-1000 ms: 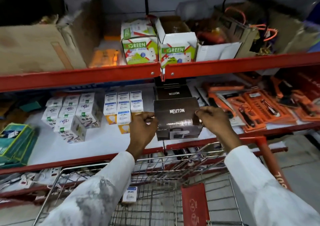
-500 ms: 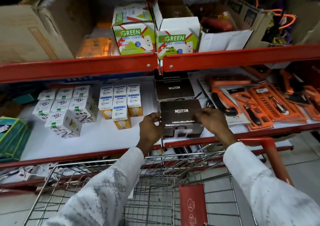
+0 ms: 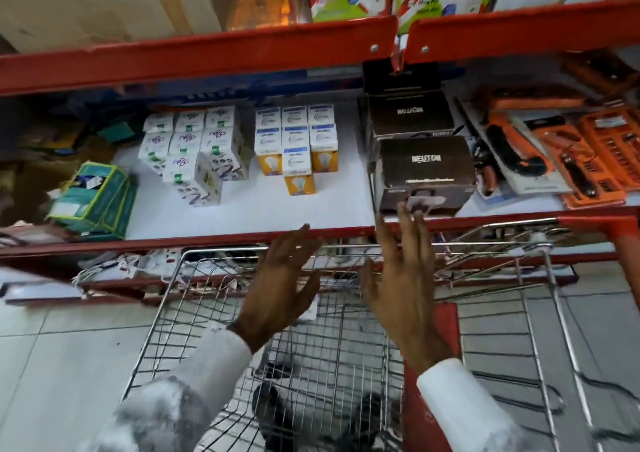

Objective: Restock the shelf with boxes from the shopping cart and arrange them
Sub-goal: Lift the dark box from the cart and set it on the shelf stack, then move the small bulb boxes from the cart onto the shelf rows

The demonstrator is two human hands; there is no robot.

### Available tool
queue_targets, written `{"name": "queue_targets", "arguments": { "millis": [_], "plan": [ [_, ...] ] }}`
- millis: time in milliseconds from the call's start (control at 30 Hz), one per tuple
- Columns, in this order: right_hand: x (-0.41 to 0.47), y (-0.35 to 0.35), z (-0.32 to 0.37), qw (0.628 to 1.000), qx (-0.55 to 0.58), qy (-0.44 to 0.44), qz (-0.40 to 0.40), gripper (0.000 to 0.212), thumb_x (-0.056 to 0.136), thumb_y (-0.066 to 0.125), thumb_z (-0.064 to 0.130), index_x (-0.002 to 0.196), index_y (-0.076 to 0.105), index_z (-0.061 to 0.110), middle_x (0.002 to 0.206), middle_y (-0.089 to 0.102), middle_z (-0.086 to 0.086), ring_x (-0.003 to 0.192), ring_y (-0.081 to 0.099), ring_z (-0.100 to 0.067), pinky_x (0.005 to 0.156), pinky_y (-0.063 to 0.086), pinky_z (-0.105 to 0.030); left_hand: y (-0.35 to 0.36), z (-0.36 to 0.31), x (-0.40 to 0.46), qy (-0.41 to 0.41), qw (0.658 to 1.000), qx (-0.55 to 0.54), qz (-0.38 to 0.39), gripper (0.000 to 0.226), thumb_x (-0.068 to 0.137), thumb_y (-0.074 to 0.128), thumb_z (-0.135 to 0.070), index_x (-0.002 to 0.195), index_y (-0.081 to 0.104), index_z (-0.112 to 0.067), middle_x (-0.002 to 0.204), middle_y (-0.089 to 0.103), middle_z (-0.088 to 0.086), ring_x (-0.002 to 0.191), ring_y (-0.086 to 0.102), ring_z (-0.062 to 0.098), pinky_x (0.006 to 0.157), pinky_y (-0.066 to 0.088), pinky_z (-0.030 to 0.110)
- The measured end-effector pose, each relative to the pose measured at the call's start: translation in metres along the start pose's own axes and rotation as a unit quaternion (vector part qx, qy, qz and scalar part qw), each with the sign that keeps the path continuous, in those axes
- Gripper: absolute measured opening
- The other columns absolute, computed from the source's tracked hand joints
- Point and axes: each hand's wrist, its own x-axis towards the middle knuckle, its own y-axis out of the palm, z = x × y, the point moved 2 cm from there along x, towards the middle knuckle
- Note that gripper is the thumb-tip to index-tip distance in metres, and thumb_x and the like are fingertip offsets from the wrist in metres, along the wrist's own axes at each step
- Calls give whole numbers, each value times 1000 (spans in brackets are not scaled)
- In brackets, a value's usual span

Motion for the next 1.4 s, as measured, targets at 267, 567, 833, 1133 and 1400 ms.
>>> {"name": "queue_targets", "arguments": {
  "millis": [267, 567, 833, 1133, 1400],
  "plan": [
    [-67, 104, 24, 983, 7, -79, 166, 62, 87, 52, 26, 146, 39, 17, 155, 34, -7, 144, 26, -30, 114, 33, -49, 20, 95, -71, -22, 986, 133, 99, 51, 91, 44, -39, 138, 50, -24, 147, 50, 6, 134, 48, 33, 105, 43, 56],
    [-91, 225, 18, 947, -35, -1, 321, 86, 80, 66, 22, 152, 21, 12, 157, 30, -12, 143, 30, -33, 113, 35, -42, 76, 161, -55, -50, 962, 153, 221, 68, 87, 61, -18, 150, 35, -22, 158, 35, 8, 145, 31, 33, 116, 29, 51],
    [-70, 281, 19, 934, -56, 9, 353, 86, 74, 72, 12, 148, 28, 15, 148, 41, -10, 137, 36, -31, 106, 41, -44, 102, 188, -43, -37, 944, 187, 270, 74, 84, 61, 0, 149, 34, -22, 157, 35, 7, 145, 26, 35, 115, 31, 55],
    [-57, 250, 34, 941, -60, 4, 334, 65, 67, 75, 17, 127, 49, 20, 125, 56, -4, 118, 51, -27, 91, 47, -38, 86, 178, -35, -35, 936, 226, 267, 69, 82, 67, -10, 144, 37, -15, 143, 50, 9, 139, 34, 33, 115, 29, 53],
    [-39, 117, 86, 971, -40, 0, 236, 68, 64, 79, 17, 127, 54, 21, 126, 50, 1, 111, 53, -21, 92, 48, -31, -19, 111, -49, 3, 973, 177, 148, 71, 70, 73, -32, 136, 50, -20, 136, 53, 1, 130, 43, 28, 104, 37, 44]
  ]
}}
